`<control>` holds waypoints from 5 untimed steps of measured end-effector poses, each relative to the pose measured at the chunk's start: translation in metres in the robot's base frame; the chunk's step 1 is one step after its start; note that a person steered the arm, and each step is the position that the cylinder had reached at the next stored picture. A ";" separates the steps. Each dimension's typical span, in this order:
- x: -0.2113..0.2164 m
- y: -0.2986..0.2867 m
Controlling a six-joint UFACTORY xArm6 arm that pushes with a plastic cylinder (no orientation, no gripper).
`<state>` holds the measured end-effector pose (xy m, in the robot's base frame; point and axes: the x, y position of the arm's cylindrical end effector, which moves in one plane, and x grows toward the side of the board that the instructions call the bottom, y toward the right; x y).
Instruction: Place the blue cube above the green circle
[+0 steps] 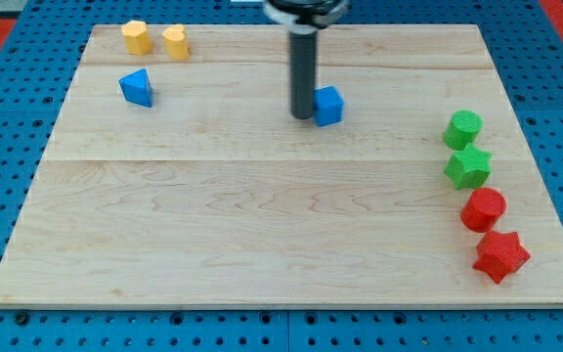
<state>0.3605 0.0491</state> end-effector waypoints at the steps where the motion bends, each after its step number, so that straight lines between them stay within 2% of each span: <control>1: -0.017 0.057; 3: -0.033 0.062; 5: -0.037 0.122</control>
<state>0.3238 0.1710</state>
